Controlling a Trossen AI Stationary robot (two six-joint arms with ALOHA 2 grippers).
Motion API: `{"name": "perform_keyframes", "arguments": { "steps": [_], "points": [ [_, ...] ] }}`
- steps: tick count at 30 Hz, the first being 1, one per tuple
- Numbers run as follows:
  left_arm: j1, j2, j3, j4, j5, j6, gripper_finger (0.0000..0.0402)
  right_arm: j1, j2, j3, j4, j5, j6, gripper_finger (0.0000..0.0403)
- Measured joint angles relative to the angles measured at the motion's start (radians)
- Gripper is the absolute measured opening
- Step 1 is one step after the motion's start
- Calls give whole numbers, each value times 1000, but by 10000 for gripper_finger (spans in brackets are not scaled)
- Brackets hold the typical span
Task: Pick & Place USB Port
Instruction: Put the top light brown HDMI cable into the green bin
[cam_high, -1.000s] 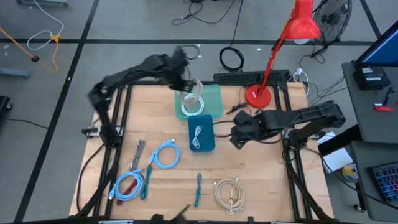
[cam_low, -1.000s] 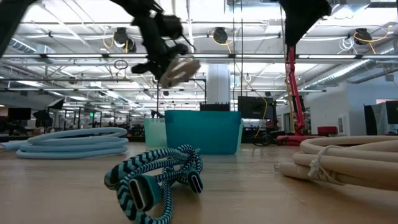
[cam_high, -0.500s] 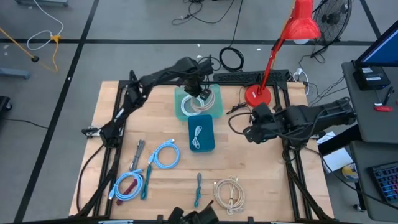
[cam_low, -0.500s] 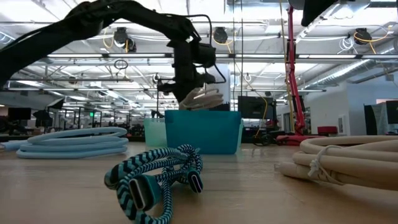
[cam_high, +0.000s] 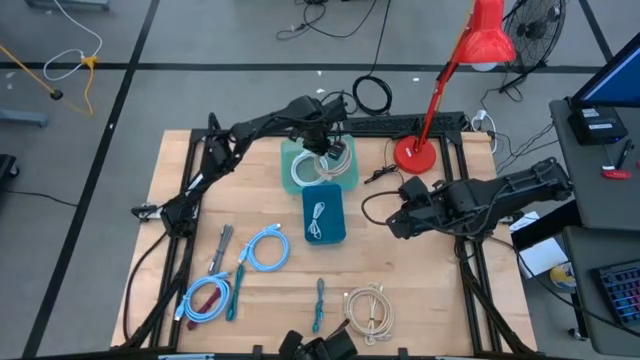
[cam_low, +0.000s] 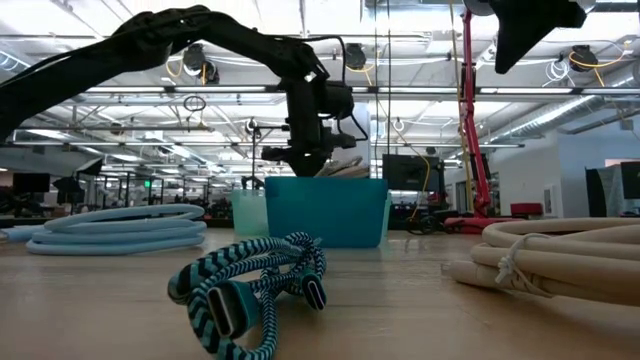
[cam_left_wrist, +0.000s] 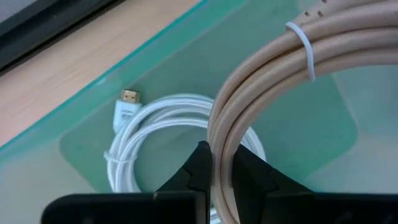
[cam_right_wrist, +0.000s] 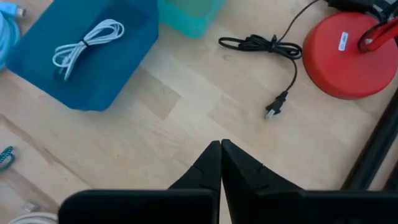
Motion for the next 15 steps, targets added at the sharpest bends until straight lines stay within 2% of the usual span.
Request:
{"name": "perform_keyframes", "arguments": {
  "steps": [10,15],
  "points": [
    [-8,38,0,26,46,-19,34,0,-6,0,4,4,-2,1],
    [-22,50,0,28,2,4,37,0,-6,0,3,3,-2,1]
  ]
}}
